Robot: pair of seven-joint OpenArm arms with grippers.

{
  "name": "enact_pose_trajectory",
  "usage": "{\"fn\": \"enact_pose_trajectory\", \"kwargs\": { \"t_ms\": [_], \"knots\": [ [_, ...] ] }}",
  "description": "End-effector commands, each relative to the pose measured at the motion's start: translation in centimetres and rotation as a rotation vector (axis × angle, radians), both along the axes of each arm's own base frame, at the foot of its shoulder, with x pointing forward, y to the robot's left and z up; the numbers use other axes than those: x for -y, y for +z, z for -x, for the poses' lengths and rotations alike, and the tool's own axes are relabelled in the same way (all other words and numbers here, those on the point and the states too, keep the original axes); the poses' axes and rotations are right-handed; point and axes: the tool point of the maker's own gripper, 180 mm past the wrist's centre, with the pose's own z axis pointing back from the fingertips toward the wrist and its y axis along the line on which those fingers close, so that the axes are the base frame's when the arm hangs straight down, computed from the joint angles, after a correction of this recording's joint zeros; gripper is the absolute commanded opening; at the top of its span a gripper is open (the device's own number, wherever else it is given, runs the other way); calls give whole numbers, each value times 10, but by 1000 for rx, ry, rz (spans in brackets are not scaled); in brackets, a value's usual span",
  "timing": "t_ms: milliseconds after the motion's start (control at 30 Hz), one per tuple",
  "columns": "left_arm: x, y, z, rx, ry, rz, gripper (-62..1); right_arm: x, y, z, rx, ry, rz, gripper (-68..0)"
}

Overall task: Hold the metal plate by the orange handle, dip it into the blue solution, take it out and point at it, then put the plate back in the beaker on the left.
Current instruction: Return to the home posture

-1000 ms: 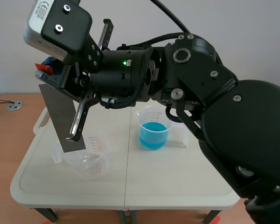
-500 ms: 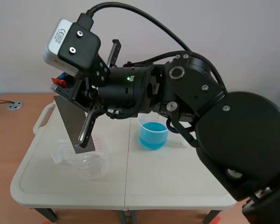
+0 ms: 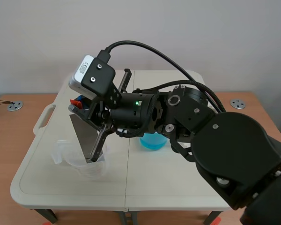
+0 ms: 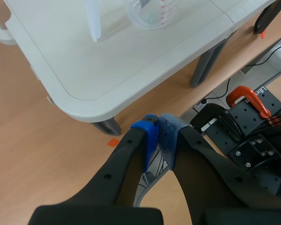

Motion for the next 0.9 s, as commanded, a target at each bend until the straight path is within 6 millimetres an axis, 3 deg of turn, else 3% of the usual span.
{"fn": "enact_pose_trajectory", "kwargs": {
  "t_ms": [0,500,800,867],
  "knots": [
    [0,4,-3,19,10,9,-596,-5,14,-3,16,5,-54,-660],
    [0,4,-3,19,10,9,-596,-2,0,-3,-8,-1,-32,-654],
    [0,4,-3,19,10,9,-596,-2,0,-3,-7,-1,-30,-464],
    [0,4,-4,22,10,9,-571,-2,0,-3,-7,-1,-31,-419]
  ]
}}
